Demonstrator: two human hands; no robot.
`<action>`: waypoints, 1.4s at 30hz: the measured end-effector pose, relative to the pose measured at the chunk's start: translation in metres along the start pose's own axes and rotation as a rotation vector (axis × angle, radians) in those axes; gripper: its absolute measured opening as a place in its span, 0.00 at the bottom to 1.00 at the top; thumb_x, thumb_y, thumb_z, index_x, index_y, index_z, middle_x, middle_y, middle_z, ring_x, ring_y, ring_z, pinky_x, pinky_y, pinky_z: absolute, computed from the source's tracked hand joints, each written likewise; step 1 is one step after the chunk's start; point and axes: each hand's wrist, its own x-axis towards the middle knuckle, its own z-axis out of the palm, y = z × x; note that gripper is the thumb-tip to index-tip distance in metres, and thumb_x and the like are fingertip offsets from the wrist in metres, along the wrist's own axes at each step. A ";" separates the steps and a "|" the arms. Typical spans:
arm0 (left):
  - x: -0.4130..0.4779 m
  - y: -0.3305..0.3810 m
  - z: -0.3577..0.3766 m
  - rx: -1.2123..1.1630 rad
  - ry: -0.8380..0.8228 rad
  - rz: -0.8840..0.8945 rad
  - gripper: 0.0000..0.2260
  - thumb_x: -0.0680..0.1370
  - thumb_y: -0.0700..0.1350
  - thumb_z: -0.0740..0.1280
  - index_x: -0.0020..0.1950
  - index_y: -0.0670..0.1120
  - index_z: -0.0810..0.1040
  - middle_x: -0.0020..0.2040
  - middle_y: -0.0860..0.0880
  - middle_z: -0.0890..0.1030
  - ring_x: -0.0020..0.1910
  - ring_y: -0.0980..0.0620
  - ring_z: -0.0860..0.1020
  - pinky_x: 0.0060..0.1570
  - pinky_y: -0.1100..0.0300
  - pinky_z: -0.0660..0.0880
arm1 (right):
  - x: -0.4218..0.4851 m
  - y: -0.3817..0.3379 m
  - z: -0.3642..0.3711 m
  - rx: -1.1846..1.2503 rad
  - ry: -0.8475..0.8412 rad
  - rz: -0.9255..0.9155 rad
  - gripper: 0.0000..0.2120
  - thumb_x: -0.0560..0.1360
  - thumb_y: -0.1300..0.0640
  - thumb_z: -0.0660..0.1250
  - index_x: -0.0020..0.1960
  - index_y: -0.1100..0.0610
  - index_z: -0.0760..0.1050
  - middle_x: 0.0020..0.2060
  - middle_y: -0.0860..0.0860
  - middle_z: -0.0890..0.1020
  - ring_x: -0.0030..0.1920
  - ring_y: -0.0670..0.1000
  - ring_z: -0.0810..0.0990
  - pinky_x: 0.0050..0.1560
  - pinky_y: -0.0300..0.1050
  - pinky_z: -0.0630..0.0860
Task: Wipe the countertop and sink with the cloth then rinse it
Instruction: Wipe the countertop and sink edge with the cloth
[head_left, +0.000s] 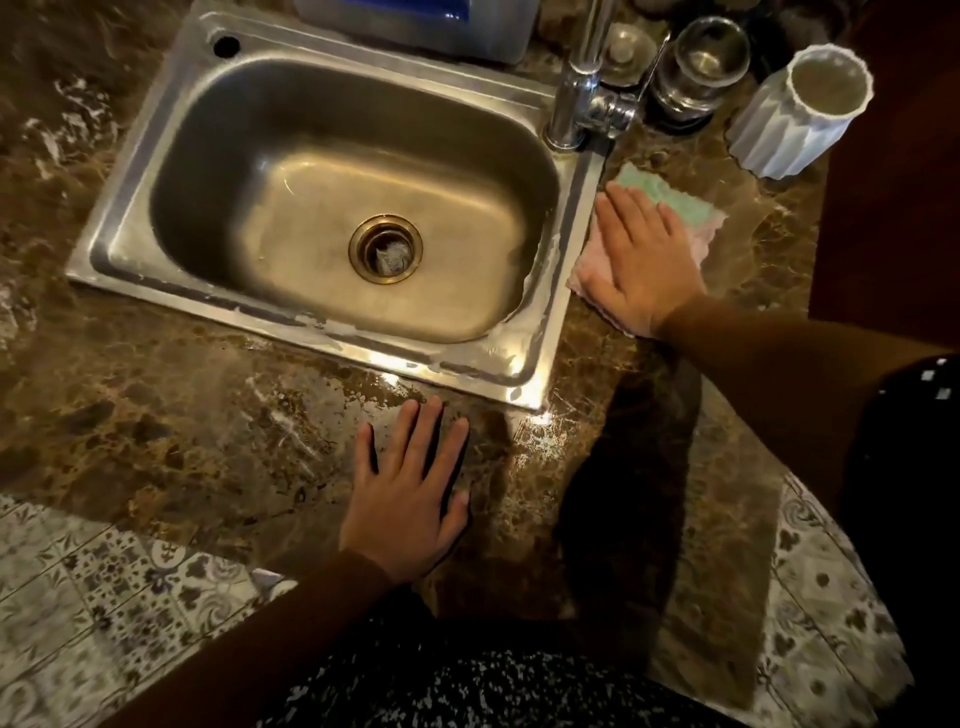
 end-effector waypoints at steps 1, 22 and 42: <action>0.000 0.000 -0.001 -0.003 -0.005 -0.001 0.31 0.80 0.59 0.55 0.82 0.49 0.58 0.83 0.43 0.54 0.82 0.41 0.51 0.74 0.31 0.52 | 0.001 0.000 0.000 -0.003 0.003 -0.009 0.42 0.78 0.33 0.40 0.82 0.60 0.49 0.81 0.59 0.53 0.81 0.59 0.51 0.79 0.62 0.50; -0.006 -0.011 -0.027 -0.180 -0.179 0.066 0.34 0.81 0.61 0.53 0.83 0.53 0.46 0.84 0.49 0.41 0.82 0.48 0.38 0.77 0.35 0.40 | -0.198 -0.223 0.057 0.097 0.027 0.302 0.40 0.80 0.37 0.47 0.81 0.64 0.52 0.80 0.62 0.56 0.80 0.63 0.54 0.76 0.66 0.56; -0.100 -0.269 -0.039 -0.278 0.163 -0.241 0.13 0.77 0.48 0.71 0.58 0.44 0.80 0.58 0.44 0.77 0.56 0.42 0.76 0.55 0.46 0.75 | -0.074 -0.383 0.033 0.026 -0.050 -0.164 0.48 0.76 0.27 0.41 0.82 0.62 0.48 0.82 0.59 0.48 0.81 0.60 0.46 0.78 0.65 0.52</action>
